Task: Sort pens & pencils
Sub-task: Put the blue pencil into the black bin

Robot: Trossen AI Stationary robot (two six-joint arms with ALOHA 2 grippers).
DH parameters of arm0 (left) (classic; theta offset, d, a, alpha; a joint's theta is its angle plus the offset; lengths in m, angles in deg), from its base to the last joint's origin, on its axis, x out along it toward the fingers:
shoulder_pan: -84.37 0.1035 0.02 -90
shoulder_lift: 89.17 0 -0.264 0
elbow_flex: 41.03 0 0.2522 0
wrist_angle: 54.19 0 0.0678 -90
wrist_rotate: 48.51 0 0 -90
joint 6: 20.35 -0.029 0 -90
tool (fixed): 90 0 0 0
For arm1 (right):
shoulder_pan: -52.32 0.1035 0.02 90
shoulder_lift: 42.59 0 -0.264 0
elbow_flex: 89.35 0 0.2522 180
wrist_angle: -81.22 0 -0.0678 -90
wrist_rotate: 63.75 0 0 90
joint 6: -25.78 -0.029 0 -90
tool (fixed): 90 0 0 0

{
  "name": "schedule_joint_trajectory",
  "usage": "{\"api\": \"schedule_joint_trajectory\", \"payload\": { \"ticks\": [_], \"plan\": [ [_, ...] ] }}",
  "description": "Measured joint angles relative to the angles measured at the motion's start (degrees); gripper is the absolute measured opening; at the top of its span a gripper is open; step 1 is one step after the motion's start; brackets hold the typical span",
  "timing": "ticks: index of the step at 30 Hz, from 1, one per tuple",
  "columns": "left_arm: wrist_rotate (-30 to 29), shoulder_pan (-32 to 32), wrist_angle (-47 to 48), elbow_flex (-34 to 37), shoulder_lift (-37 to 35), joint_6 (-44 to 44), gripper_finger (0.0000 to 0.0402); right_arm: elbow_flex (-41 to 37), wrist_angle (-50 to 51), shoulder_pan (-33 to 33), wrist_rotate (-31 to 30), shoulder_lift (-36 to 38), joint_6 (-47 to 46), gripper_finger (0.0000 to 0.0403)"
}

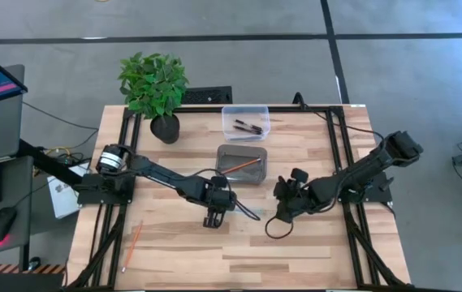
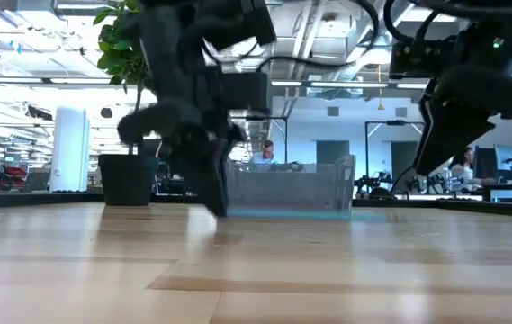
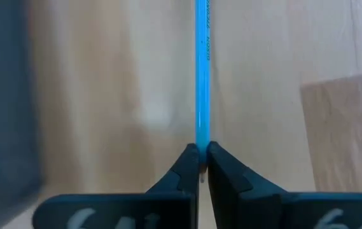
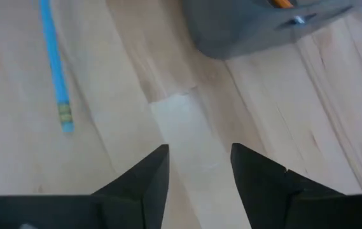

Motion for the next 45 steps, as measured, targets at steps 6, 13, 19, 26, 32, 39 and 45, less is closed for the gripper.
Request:
{"api": "schedule_joint_trajectory", "payload": {
  "ticks": [6, 13, 19, 26, 32, 39, 45],
  "plan": [
    [-6.3, -1.1, 1.6, -0.1, -4.2, -0.2, 0.0000, -0.2, 0.8, -1.2, -0.7, -2.6, -2.2, 0.0192],
    [-12.8, -0.7, 3.6, -0.2, -8.2, -0.6, 0.0000, -0.2, 0.6, -3.0, -0.6, -6.8, -2.3, 0.0194],
    [-16.7, 2.6, 4.1, -0.3, -10.3, -1.6, 0.0000, -0.2, 10.5, -3.7, 0.8, -6.8, -5.9, 0.0192],
    [-17.4, 7.6, 3.6, -0.3, -10.6, 2.6, 0.0000, -0.2, 18.2, -1.9, -0.7, -2.7, -13.4, 0.0193],
    [-13.2, 9.9, 4.6, -0.3, -10.6, 7.3, 0.0000, -0.2, 18.7, -0.4, -0.8, -0.2, -14.3, 0.0189],
    [-10.8, 11.0, 5.1, -0.3, -10.6, 10.4, 0.0000, -0.1, 18.5, -0.6, -0.8, -0.2, -14.2, 0.0191],
    [-5.7, 12.3, 5.0, -0.3, -10.0, 11.7, 0.0015, -0.1, 18.1, -0.5, -0.8, -0.2, -14.2, 0.0190]
  ]
}}
